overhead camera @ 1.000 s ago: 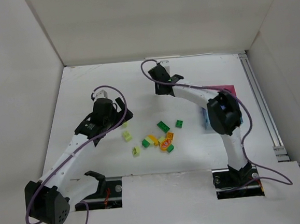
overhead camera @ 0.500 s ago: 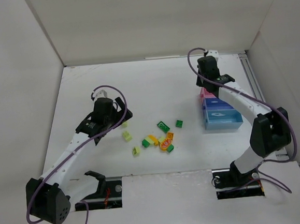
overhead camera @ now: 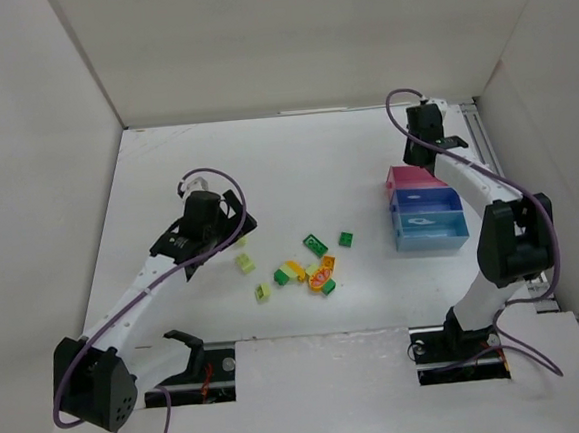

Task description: Sort the legos into containers by color

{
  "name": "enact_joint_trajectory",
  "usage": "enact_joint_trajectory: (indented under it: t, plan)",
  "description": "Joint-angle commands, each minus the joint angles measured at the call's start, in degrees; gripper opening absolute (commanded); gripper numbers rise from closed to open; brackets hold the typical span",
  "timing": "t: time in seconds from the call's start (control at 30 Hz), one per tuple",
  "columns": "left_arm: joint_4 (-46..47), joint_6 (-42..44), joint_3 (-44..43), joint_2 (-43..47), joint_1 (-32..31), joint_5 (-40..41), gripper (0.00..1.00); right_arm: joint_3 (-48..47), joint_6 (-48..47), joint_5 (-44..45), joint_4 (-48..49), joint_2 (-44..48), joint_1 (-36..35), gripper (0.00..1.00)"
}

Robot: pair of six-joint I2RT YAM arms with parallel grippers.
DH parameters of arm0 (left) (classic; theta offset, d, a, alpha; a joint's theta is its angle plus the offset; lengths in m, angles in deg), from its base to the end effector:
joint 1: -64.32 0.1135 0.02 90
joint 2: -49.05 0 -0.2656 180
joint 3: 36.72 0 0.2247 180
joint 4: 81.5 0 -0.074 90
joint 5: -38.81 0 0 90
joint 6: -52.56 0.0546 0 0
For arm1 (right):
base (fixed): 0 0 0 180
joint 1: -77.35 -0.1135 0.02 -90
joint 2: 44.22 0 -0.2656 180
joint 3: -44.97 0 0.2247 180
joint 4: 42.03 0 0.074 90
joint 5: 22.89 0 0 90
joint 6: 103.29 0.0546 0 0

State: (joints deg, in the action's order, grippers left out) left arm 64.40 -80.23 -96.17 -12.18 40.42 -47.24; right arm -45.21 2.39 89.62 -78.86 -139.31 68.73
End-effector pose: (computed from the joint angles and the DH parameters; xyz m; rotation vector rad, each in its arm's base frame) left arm 0.2034 -0.0860 0.2640 -0.4092 2.2179 -0.5682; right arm 0.3594 0.0333 0.2760 0.3363 2.2173 -0.2240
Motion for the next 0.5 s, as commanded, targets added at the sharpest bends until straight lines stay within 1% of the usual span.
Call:
enact_joint_trajectory:
  t: [0.0, 0.17, 0.37, 0.4, 0.47]
  plan:
    - [1.12, -1.51, 1.16, 0.24, 0.35, 0.54, 1.00, -2.82, -0.13, 0.87, -2.39, -2.38, 0.36, 0.02]
    - [1.12, -2.74, 2.92, 0.24, 0.35, 1.06, 1.00, -2.82, 1.10, -0.53, -2.91, -3.52, 2.11, 0.03]
    - [1.65, -3.27, 4.15, -0.29, 0.35, 1.06, 1.00, -2.30, 2.34, -1.76, -3.26, -5.46, 2.12, 0.12]
    - [1.65, -3.27, 4.15, -0.29, 0.35, 1.06, 1.00, -2.30, 2.34, -1.76, -3.27, -5.46, 2.12, 0.17]
    - [1.65, -3.79, 4.15, -0.29, 0.35, 1.06, 1.00, -2.30, 2.34, -1.76, -3.79, -5.99, 2.12, 0.17]
